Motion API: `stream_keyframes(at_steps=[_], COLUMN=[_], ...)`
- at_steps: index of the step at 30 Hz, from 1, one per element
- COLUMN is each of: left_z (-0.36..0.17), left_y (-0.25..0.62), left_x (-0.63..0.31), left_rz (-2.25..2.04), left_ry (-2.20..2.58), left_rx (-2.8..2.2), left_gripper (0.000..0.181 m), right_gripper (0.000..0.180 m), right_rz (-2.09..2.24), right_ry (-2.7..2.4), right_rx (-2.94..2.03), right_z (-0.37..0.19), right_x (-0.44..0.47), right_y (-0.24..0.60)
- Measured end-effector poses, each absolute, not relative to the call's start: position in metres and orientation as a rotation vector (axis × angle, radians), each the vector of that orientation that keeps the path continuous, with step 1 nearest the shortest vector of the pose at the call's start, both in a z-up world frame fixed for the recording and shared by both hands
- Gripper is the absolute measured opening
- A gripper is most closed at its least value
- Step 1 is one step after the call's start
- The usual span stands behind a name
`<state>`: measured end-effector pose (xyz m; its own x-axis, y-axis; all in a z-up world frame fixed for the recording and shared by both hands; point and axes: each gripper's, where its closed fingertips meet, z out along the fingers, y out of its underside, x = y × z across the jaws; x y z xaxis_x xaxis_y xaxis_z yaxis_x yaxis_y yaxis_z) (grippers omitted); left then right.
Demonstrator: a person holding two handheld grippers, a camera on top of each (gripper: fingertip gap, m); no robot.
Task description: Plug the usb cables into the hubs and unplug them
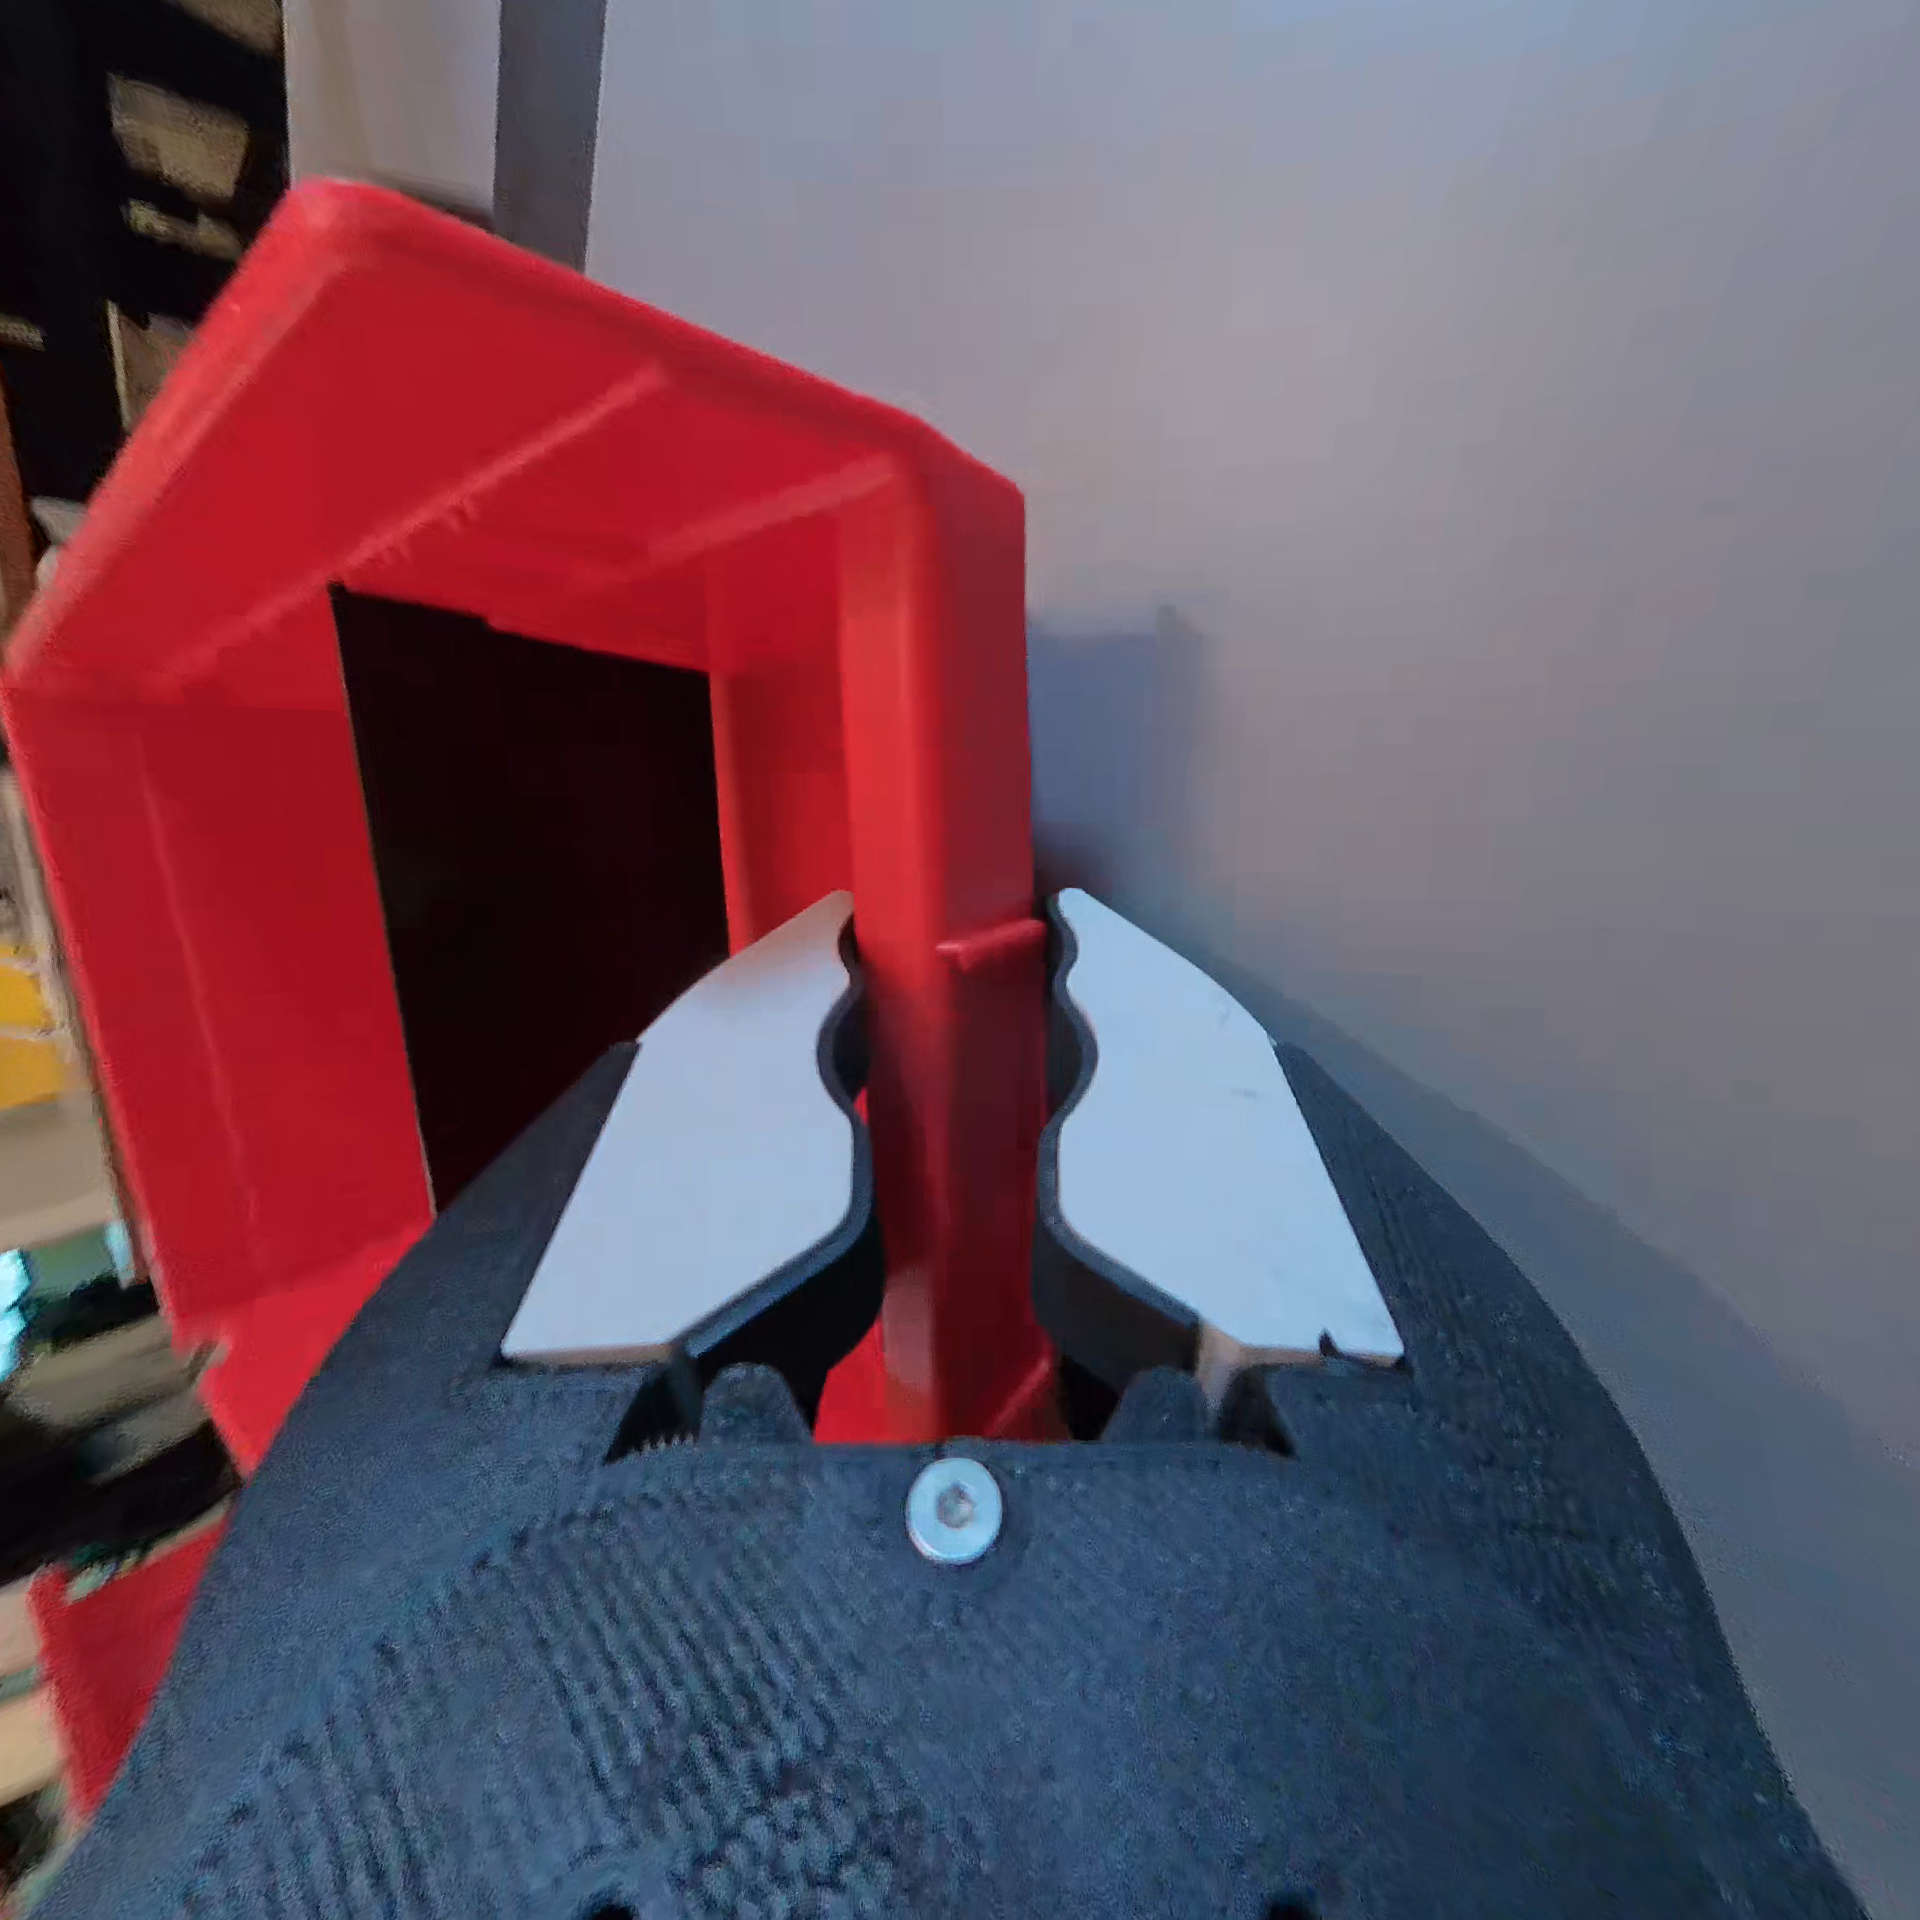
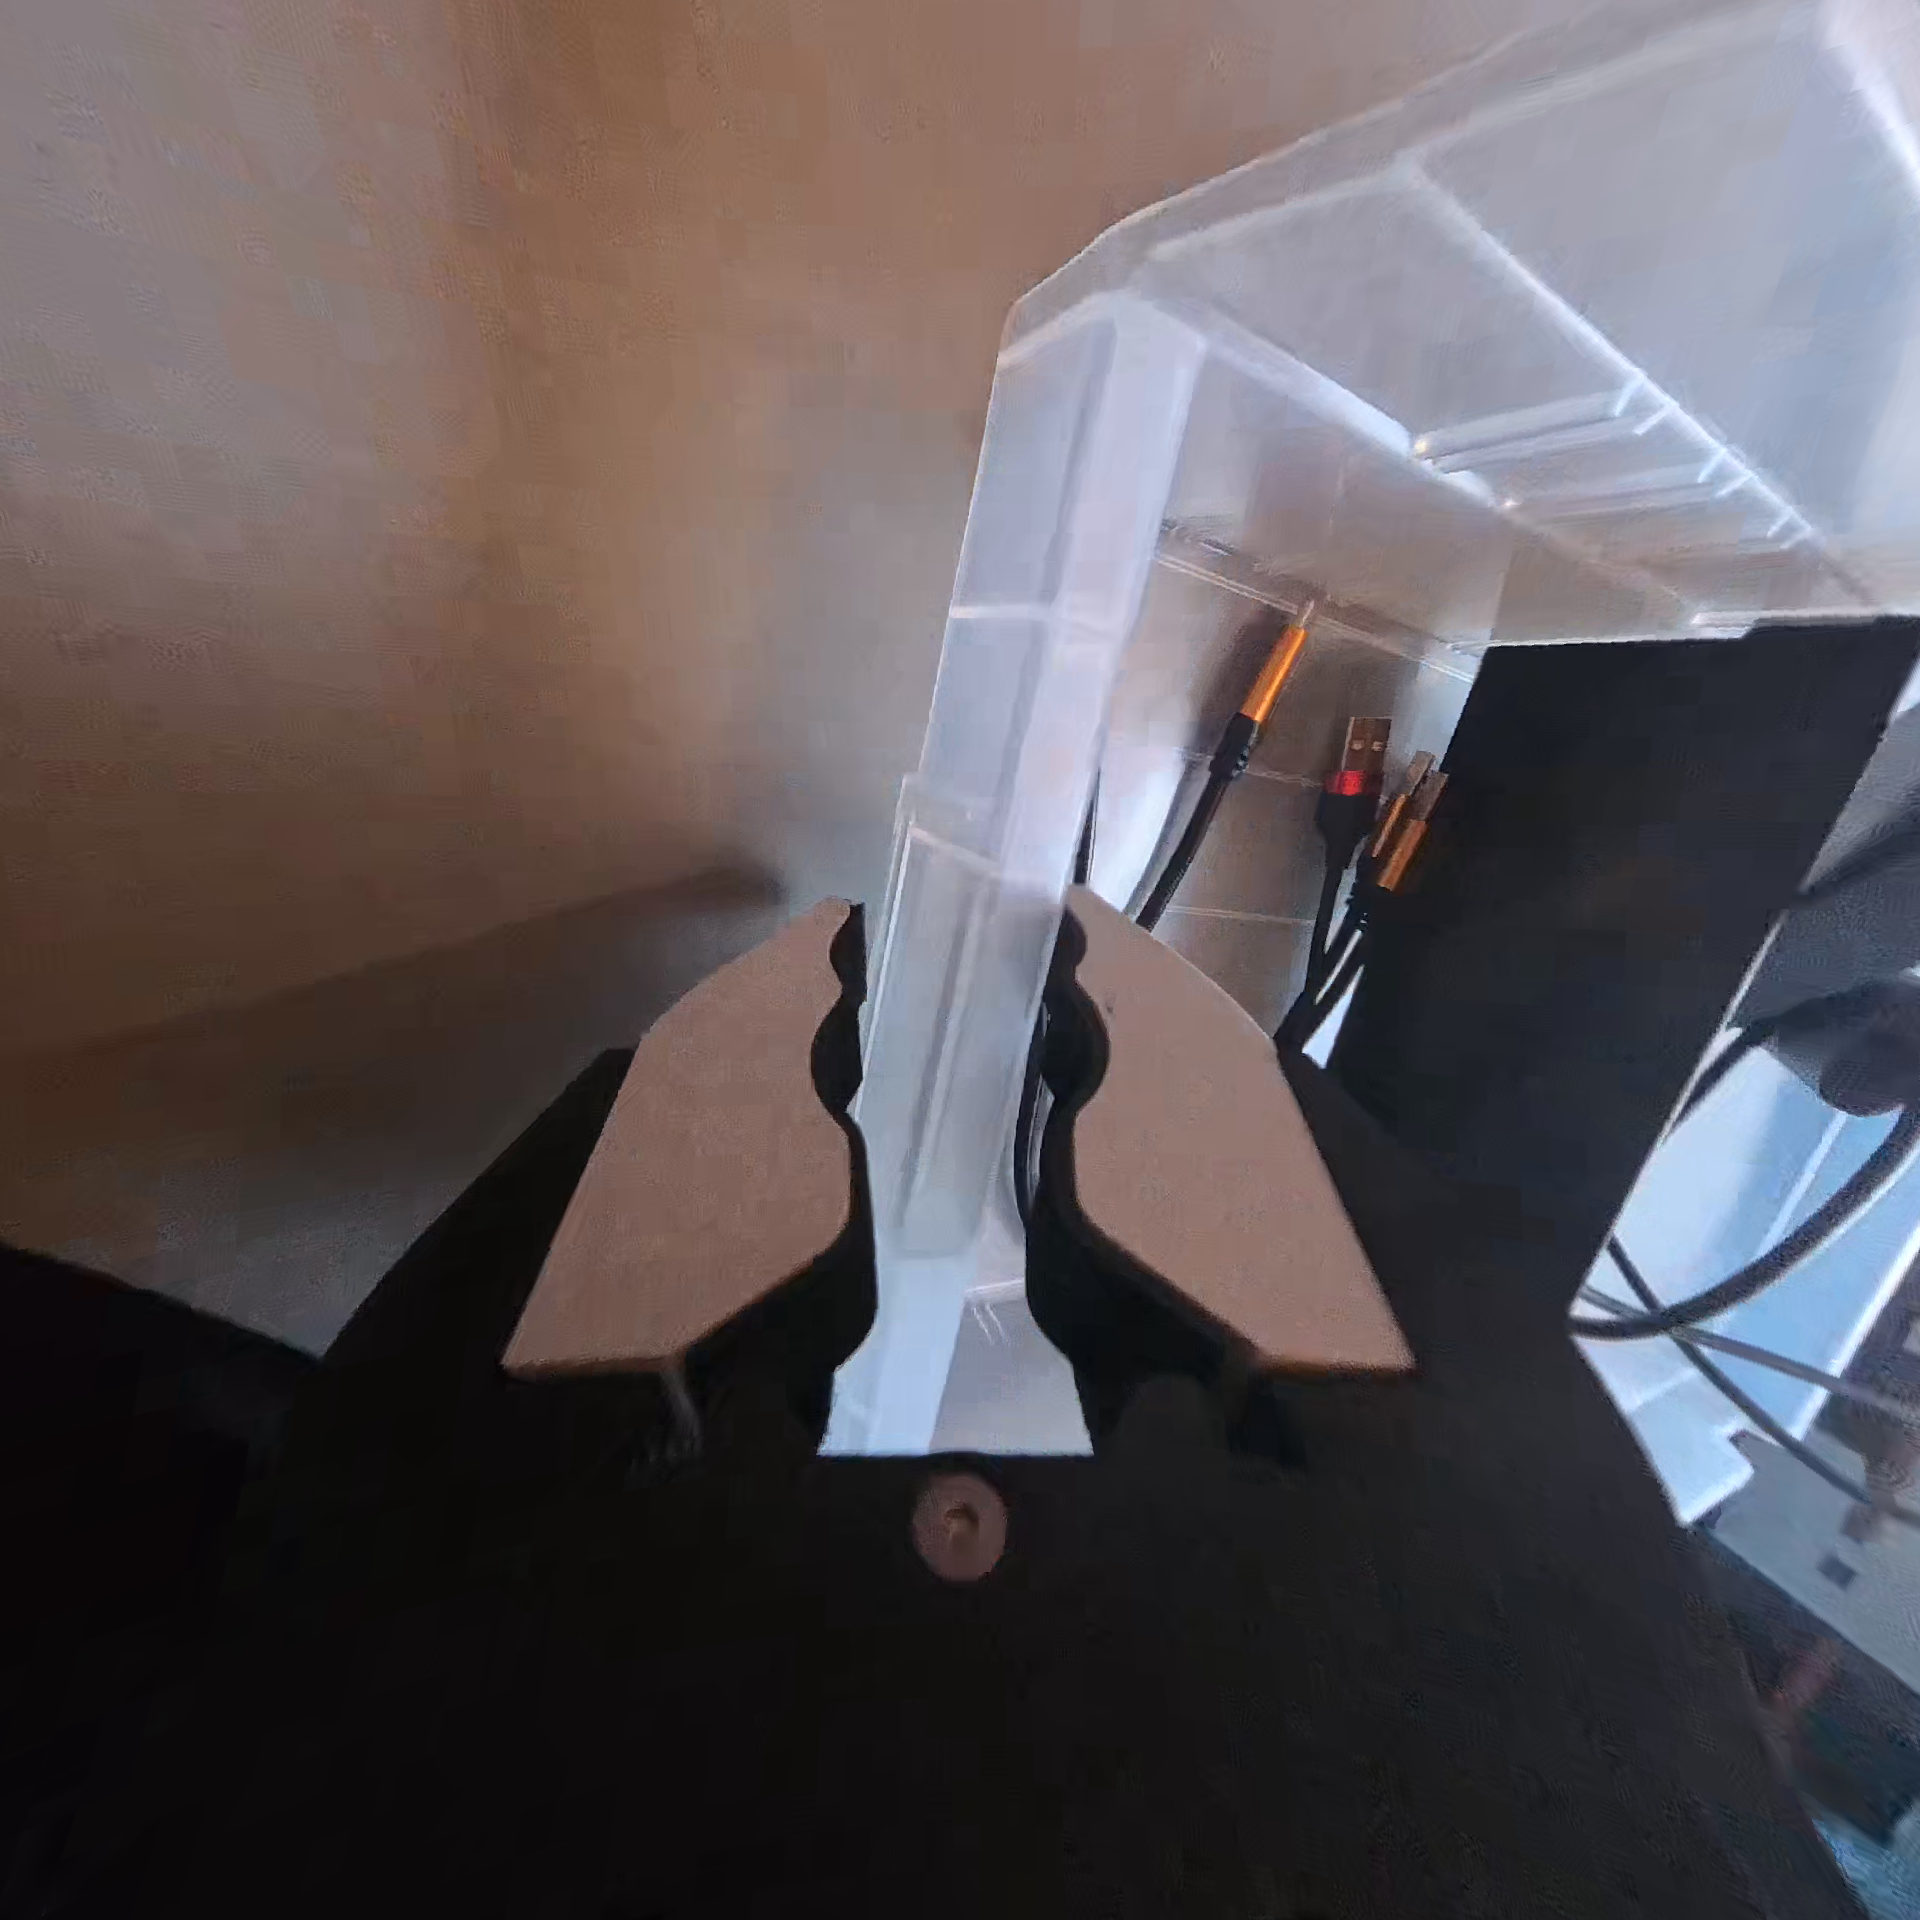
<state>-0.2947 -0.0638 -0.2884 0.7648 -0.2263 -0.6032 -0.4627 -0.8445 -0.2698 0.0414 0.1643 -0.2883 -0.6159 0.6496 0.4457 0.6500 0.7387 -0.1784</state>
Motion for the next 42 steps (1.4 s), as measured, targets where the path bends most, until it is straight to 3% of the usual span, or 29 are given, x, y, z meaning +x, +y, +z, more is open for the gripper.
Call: stream_keyframes(at_steps=[4,10,13,16,21,25,26,27,29,33,35,42], left_z=[-0.289,-0.287,-0.27,-0.23,-0.2,-0.219,-0.223,-0.226,-0.23,-0.223,-0.204,-0.122], left_y=[-0.025,0.03,0.044,0.037,0.007,0.017,0.026,0.035,0.051,0.056,0.05,-0.007], left_x=[-0.251,-0.168,-0.142,-0.095,-0.002,0.036,0.033,0.027,0.017,0.011,0.017,-0.004], left_rz=[0.697,0.595,0.626,0.372,-0.278,-0.33,-0.271,-0.208,-0.12,0.092,0.023,0.31], left_ry=[0.613,0.936,0.925,0.708,0.302,0.006,-0.073,-0.15,-0.206,-0.088,-0.094,-0.039], left_rx=[-2.479,-2.294,-2.204,-2.073,-1.976,-1.951,-1.927,-1.895,-1.865,-1.888,-1.818,-1.63], left_gripper=[0.03,0.031,0.044,0.047,0.061,0.07,0.067,0.06,0.03,0.019,0.019,0.01], right_gripper=[0.032,0.035,0.033,0.033,0.056,0.067,0.064,0.048,0.022,0.019,0.01,0.011], right_rz=[0.204,0.856,0.897,0.801,0.834,0.888,0.854,0.831,0.763,0.557,0.457,0.548], right_ry=[-2.355,-2.15,-1.833,-1.488,-1.201,-1.197,-1.195,-1.189,-1.161,-1.165,-1.156,-1.103], right_rx=[-0.891,-0.982,-1.103,-1.295,-1.603,-1.712,-1.73,-1.732,-1.709,-1.518,-1.392,-1.177], right_z=[-0.277,-0.21,-0.169,-0.156,-0.197,-0.224,-0.231,-0.235,-0.232,-0.211,-0.191,-0.116], right_x=[0.062,0.104,0.122,0.153,0.179,0.148,0.142,0.136,0.133,0.144,0.155,0.14], right_y=[0.099,0.014,0.048,0.111,0.162,0.16,0.165,0.169,0.177,0.17,0.163,0.105])
